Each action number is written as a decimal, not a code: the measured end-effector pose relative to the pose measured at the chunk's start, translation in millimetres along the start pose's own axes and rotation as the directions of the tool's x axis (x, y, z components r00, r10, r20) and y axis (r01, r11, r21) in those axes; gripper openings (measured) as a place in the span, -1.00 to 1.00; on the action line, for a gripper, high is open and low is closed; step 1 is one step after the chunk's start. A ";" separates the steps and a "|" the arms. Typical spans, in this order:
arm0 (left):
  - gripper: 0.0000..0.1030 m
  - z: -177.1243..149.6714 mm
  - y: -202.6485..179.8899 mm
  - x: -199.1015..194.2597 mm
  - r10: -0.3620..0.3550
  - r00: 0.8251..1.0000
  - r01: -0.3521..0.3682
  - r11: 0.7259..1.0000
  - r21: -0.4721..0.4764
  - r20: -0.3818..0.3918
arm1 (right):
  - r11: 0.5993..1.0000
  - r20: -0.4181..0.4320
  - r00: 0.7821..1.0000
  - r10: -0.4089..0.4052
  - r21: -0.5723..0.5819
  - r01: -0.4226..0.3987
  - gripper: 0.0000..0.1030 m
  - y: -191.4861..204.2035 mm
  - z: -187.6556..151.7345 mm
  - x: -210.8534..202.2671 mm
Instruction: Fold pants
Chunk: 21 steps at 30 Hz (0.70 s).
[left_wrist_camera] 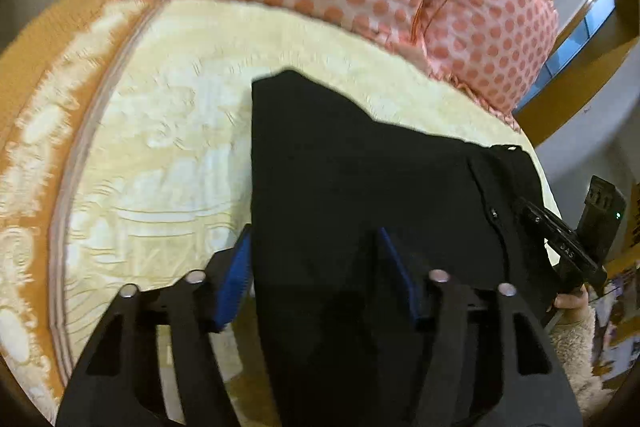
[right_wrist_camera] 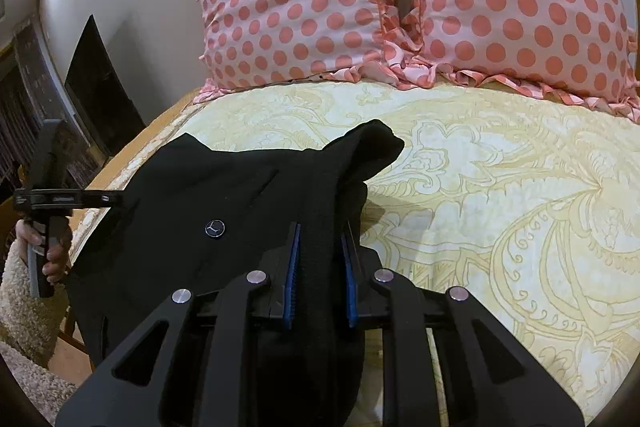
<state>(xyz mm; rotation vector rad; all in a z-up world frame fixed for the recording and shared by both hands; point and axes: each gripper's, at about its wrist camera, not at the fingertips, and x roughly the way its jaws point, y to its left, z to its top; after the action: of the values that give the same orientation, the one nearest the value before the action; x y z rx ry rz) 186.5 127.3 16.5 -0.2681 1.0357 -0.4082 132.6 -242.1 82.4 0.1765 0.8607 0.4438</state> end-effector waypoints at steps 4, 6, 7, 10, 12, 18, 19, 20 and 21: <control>0.07 3.6 0.0 5.5 -0.013 1.000 0.013 1.000 -0.008 -0.010 | 1.000 -0.005 1.000 0.010 0.014 -0.009 -0.63 -2.6 0.4 1.1; -0.14 6.8 2.7 8.4 -0.027 1.000 0.027 0.999 -0.029 -0.016 | 1.000 -0.005 1.000 0.015 0.025 -0.015 -0.63 -4.0 0.4 1.4; -0.34 8.3 3.3 9.1 -0.027 0.999 0.027 0.999 -0.037 -0.016 | 1.000 -0.003 1.000 0.017 0.025 -0.017 -0.63 -3.8 0.0 1.1; -0.76 9.8 -2.8 2.2 -0.024 1.000 0.024 1.000 -0.020 0.001 | 0.999 0.010 1.000 0.020 0.026 -0.020 -0.63 -3.1 0.9 -0.7; -0.79 10.9 -9.1 -2.9 -0.009 1.000 0.009 1.000 -0.001 0.012 | 0.999 0.017 1.000 0.023 0.031 -0.023 -0.64 -2.9 3.2 -1.5; -0.80 21.1 -32.5 -14.7 0.042 0.997 -0.045 0.997 0.067 0.058 | 0.998 0.028 0.999 0.039 0.050 -0.041 -0.65 -7.7 14.6 -1.3; -0.80 25.6 -36.7 -16.1 0.045 0.997 -0.050 0.995 0.081 0.065 | 0.998 0.028 0.999 0.036 0.046 -0.037 -0.65 -8.3 18.1 -0.2; -0.80 30.3 -40.6 -15.9 0.050 0.996 -0.057 0.994 0.091 0.072 | 0.999 0.029 0.999 0.031 0.043 -0.032 -0.65 -8.8 20.9 0.6; -0.80 35.2 -43.5 -15.6 0.055 0.995 -0.063 0.993 0.097 0.079 | 0.999 0.032 0.999 0.026 0.039 -0.027 -0.65 -10.1 24.7 1.8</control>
<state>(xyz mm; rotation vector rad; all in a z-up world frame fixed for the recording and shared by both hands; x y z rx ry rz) 201.5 96.3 63.2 -0.1621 0.9427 -0.3924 155.6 -249.8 93.8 0.2308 0.8374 0.4479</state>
